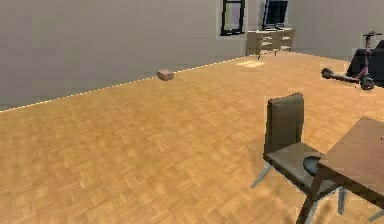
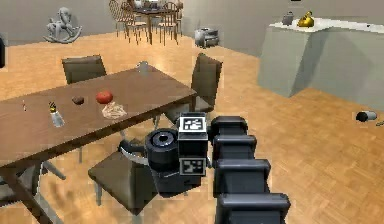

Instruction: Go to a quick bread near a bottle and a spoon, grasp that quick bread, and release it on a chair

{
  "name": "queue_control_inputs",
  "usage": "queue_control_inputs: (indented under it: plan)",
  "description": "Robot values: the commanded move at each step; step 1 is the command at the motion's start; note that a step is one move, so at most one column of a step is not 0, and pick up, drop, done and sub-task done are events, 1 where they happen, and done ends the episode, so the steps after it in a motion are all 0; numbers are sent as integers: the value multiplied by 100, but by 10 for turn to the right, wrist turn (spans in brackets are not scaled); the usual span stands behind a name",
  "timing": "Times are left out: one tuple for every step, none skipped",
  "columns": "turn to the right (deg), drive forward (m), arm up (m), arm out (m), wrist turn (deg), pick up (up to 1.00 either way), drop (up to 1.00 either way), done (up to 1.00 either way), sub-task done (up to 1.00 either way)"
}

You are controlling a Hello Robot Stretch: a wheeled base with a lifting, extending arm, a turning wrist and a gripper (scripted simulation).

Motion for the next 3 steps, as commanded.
queue_control_inputs:
  plan:
    - [0, 45, 0, 0, 0, 0, 0, 0, 0]
    - [450, 0, 0, 0, 0, 0, 0, 0, 0]
    - [90, 0, 0, 0, 0, 0, 0, 0, 0]
